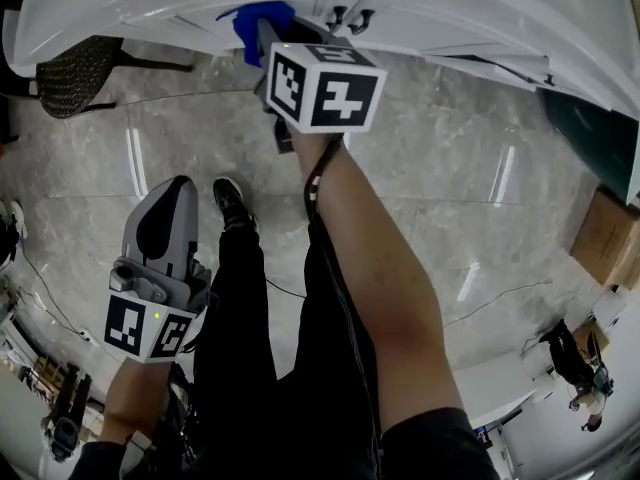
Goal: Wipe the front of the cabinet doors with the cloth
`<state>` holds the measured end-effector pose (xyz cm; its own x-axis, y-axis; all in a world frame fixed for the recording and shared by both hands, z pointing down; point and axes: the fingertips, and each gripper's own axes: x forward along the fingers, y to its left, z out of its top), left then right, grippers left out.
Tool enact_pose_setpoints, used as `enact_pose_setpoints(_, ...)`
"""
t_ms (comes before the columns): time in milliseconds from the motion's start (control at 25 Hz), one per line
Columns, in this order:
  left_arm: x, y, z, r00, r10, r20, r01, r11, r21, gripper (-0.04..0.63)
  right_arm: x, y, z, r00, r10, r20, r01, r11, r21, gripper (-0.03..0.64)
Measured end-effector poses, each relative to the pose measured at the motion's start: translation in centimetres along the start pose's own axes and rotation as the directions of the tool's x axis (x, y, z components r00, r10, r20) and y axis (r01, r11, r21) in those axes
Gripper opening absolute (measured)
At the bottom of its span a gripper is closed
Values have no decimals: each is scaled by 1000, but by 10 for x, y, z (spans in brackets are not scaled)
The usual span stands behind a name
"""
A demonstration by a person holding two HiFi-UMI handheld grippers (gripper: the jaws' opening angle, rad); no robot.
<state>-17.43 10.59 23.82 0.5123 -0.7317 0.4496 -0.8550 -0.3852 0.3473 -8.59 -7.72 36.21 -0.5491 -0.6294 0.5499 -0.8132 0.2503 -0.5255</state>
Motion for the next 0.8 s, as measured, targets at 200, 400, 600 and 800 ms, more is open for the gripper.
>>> enact_pose_setpoints(200, 23, -33, -5, 1000, -21, 5, 21, 1000, -18, -2, -27, -45, 6, 999, -49, -4, 49, 999, -11, 58)
enact_pose_setpoints(400, 32, -45, -2, 1000, -26, 16, 27, 999, -26, -2, -39, -49, 7, 998, -61, 16, 61, 998, -18, 58)
enact_pose_setpoints(600, 20, -24, 2, 1000, -12, 17, 13, 1000, -22, -2, -41, -34, -3, 991, -125, 50, 126, 992, -16, 58)
enact_pose_setpoints(800, -7, 11, 4, 1000, -2, 10, 2, 1000, -22, -2, -4, 22, -28, 997, -76, 14, 76, 996, -43, 58)
